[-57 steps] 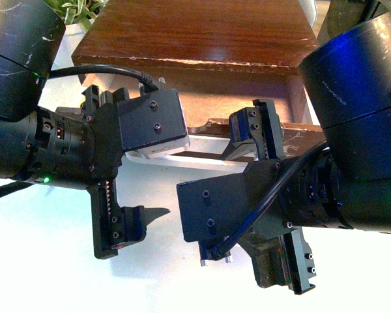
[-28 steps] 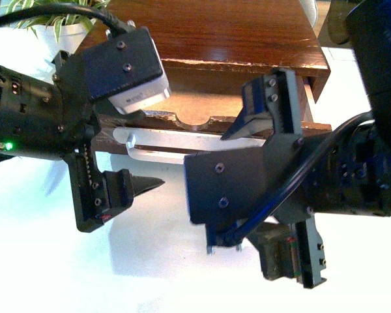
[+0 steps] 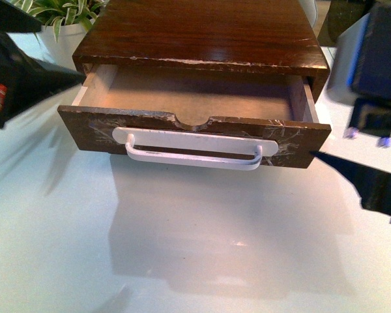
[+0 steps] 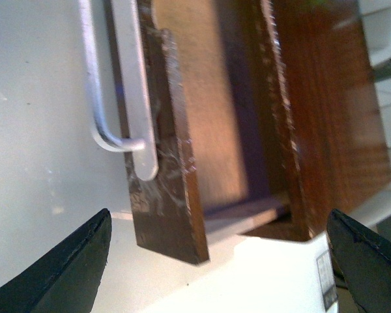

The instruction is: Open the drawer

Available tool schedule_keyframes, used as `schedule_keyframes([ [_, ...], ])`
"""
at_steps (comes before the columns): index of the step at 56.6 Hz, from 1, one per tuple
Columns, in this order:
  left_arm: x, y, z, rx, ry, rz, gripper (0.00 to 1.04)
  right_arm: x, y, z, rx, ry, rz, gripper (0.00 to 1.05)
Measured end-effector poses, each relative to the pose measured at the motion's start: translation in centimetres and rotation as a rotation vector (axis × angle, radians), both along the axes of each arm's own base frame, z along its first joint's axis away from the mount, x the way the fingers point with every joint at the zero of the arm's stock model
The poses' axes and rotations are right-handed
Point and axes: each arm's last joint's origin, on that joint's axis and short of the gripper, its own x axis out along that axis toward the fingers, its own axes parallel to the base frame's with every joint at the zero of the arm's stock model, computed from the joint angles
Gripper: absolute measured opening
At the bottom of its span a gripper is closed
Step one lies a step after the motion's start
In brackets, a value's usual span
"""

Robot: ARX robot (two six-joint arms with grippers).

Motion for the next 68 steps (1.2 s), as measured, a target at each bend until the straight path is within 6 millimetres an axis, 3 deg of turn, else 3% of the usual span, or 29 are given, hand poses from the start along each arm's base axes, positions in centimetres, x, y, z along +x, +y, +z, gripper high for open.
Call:
schedule_keyframes([
  [9,-1.8,5.0,2.3,-0.153,-0.035,0.198,0.96,-2.2,-3.1,1.9,0.151,-0.070,-0.173,0.96],
  [21,-4.0,8.7,4.8,-0.378,-0.027,0.374,0.96,-4.5,-4.3,4.1,0.381,-0.104,-0.393,0.96],
  [26,-5.6,10.0,5.6,-0.480,-0.009,0.430,0.96,-5.7,-4.9,4.7,0.492,-0.075,-0.562,0.96],
  [39,-8.2,11.1,6.2,-0.669,0.041,0.508,0.96,-7.5,-6.0,5.9,0.734,-0.033,-0.775,0.96],
  [51,-8.4,10.9,6.1,-0.701,0.063,0.514,0.96,-7.5,-6.1,5.9,0.780,-0.015,-0.793,0.96],
  [54,-8.5,10.5,5.8,-0.610,-0.107,0.619,0.88,-7.5,-6.1,5.8,0.786,-0.020,-0.799,0.96],
  [59,-9.9,9.1,4.8,-0.496,-0.339,0.747,0.70,-7.9,-6.3,4.8,0.973,-0.153,-0.830,0.79],
  [61,-10.3,8.7,4.6,-0.481,-0.361,0.759,0.65,-8.2,-6.4,4.6,1.024,-0.185,-0.819,0.74],
  [68,-12.6,6.5,2.8,-0.450,-0.382,0.775,0.31,-9.8,-7.4,3.5,1.111,-0.188,-0.799,0.41],
])
